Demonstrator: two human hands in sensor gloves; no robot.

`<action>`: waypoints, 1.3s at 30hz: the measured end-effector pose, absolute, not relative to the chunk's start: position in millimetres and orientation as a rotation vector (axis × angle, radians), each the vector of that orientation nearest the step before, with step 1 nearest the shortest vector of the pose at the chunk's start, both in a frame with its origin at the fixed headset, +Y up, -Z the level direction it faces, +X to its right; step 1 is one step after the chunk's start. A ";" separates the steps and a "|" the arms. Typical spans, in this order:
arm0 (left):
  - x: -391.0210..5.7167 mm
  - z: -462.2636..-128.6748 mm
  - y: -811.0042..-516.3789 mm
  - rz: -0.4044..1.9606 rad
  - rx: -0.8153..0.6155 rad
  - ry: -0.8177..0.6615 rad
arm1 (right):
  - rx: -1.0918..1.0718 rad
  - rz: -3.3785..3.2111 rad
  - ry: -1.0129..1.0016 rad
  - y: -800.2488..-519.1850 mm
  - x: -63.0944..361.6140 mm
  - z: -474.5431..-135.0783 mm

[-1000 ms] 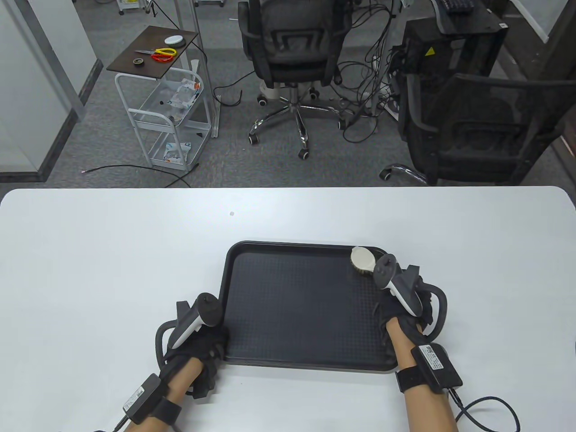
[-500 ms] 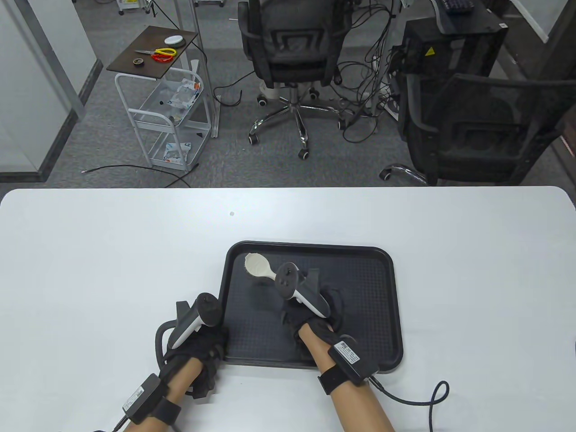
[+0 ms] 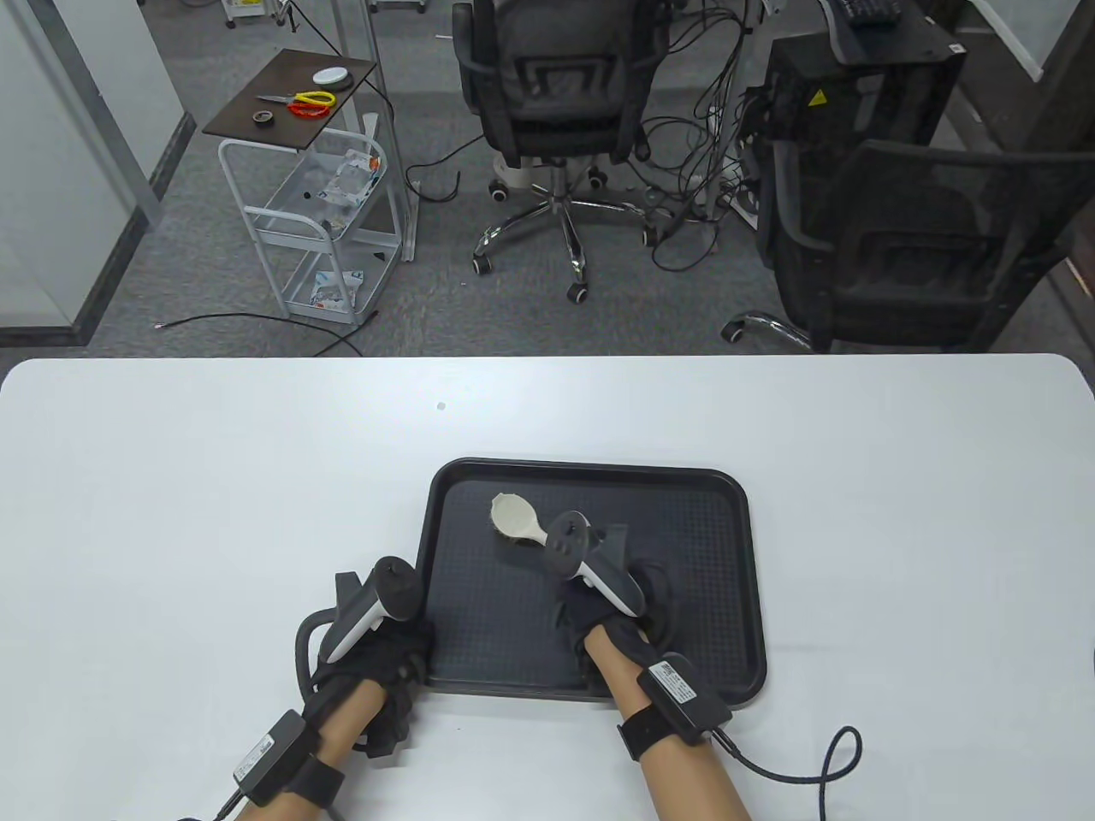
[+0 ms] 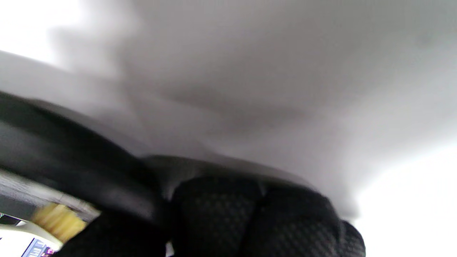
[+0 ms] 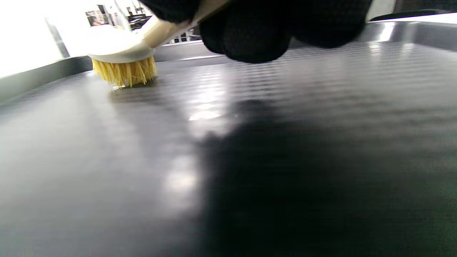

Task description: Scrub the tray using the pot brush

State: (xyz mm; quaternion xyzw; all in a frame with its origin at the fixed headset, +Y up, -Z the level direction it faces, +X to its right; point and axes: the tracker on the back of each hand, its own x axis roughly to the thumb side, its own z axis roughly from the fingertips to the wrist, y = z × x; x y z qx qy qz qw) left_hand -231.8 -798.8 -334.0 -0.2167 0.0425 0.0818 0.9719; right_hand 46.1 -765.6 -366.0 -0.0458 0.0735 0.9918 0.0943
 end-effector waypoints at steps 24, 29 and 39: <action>-231.8 -334.1 -798.8 0.165 -0.438 0.087 | -0.513 3.002 0.136 -729.5 180.1 -337.2; -231.7 -334.0 -798.8 0.164 -0.437 0.087 | -0.271 3.005 0.119 -722.2 113.8 -337.7; -231.5 -334.2 -798.9 0.164 -0.437 0.086 | 0.022 2.964 0.165 -740.2 -9.6 -346.7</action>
